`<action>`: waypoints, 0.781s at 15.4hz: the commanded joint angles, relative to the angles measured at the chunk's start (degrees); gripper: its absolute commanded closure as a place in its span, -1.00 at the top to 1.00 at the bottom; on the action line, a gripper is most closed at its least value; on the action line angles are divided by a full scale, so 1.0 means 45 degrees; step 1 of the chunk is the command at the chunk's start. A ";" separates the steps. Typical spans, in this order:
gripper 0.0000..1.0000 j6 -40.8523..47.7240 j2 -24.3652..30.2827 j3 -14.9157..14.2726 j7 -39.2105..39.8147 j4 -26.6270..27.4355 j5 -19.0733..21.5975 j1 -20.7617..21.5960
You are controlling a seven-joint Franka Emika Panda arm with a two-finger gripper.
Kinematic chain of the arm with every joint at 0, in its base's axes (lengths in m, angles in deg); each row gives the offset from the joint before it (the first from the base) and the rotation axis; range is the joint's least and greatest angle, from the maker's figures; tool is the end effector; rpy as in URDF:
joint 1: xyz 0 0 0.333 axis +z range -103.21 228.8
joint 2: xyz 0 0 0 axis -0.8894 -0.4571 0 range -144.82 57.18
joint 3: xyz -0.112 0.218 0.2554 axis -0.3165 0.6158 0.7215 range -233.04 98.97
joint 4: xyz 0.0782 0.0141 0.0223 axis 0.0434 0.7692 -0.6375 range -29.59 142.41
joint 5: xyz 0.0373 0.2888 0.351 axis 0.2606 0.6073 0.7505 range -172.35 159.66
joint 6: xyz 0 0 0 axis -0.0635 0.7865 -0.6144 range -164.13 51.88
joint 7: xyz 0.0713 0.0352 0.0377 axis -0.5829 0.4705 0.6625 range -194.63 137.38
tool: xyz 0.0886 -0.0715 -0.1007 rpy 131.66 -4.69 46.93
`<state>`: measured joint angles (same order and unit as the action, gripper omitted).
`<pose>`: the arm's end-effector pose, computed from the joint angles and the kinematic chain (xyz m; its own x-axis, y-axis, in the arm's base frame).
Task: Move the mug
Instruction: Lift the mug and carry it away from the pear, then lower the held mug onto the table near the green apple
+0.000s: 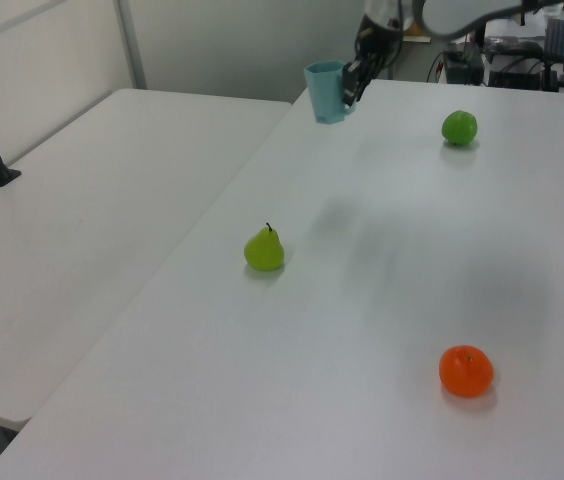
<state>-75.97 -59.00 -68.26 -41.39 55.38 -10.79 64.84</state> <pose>0.7673 0.0072 0.5174 0.9060 -0.1592 0.3922 -0.1705 -0.9853 -0.0060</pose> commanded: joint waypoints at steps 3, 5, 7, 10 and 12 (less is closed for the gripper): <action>-1.00 0.3028 0.2939 -0.0039 0.3750 0.2060 0.1183 0.0113; -1.00 0.3362 0.3916 -0.0039 0.4709 0.3094 0.1222 0.0132; -1.00 0.3403 0.4873 -0.0039 0.5432 0.4227 0.1222 0.0132; -1.00 0.3403 0.5891 -0.0116 0.6137 0.5713 0.1222 0.0132; -1.00 0.3325 0.6185 -0.0136 0.6450 0.6533 0.1203 0.0132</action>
<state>-60.06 -36.44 -68.27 -16.04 76.30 -6.50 65.10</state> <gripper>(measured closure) 0.762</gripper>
